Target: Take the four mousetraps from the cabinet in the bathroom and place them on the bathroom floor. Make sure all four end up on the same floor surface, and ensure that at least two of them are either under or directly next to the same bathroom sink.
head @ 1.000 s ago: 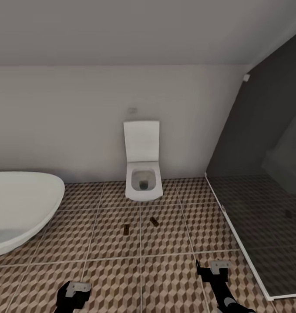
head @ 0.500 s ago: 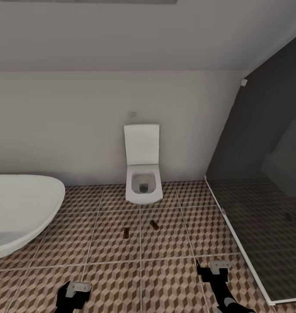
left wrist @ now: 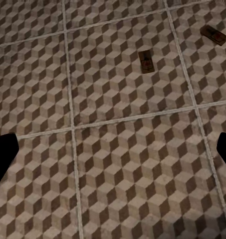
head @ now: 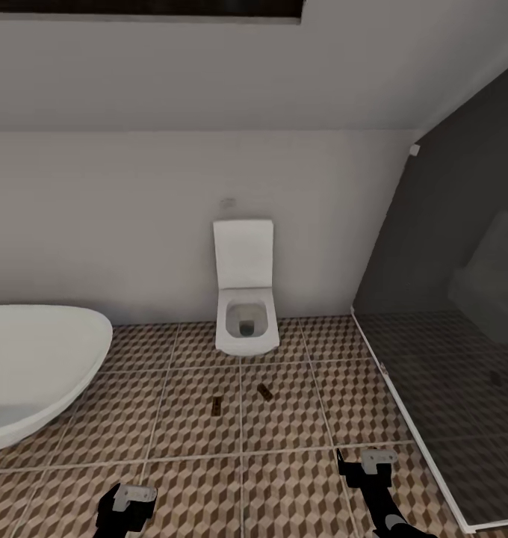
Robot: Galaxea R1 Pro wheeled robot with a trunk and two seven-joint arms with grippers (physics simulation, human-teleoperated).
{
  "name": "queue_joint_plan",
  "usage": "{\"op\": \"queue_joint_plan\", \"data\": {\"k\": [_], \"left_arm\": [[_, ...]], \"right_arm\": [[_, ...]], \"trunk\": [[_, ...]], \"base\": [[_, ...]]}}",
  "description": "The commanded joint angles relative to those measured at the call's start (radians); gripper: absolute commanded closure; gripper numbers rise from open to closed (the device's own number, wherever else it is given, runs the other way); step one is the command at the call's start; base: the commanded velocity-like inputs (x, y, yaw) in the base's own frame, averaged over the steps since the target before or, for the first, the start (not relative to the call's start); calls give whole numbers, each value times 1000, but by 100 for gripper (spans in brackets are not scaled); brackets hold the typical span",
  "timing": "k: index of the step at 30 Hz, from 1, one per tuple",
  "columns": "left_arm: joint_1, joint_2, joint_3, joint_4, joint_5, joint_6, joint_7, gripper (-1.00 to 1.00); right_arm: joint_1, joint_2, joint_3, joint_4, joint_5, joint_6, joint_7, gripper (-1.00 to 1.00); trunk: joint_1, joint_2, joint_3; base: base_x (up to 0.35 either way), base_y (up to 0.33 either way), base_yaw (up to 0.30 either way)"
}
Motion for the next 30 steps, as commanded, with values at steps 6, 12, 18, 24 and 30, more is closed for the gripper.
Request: {"op": "queue_joint_plan", "data": {"k": [6, 12, 18, 24, 30], "left_arm": [[-1, -1, -8, 3, 5, -5, 1, -100], [-1, -1, -8, 3, 5, -5, 1, -100], [-1, -1, -8, 3, 5, -5, 1, -100], [-1, -1, -8, 3, 5, -5, 1, -100], [-1, -1, -8, 3, 5, -5, 1, -100]], "right_arm": [[0, 0, 9, 1, -8, -3, -2, -100], [0, 1, 9, 1, -8, -3, -2, -100], [0, 1, 9, 1, -8, -3, -2, -100], [0, 1, 9, 1, -8, -3, -2, -100], [1, 1, 9, 1, -8, -3, -2, -100]], "trunk": [[1, -2, 8], [1, -2, 18], [1, -2, 28], [1, -2, 37], [1, -2, 47]], "base": [[0, 0, 0], [0, 0, 0], [0, 0, 0], [0, 0, 0], [0, 0, 0]]}}
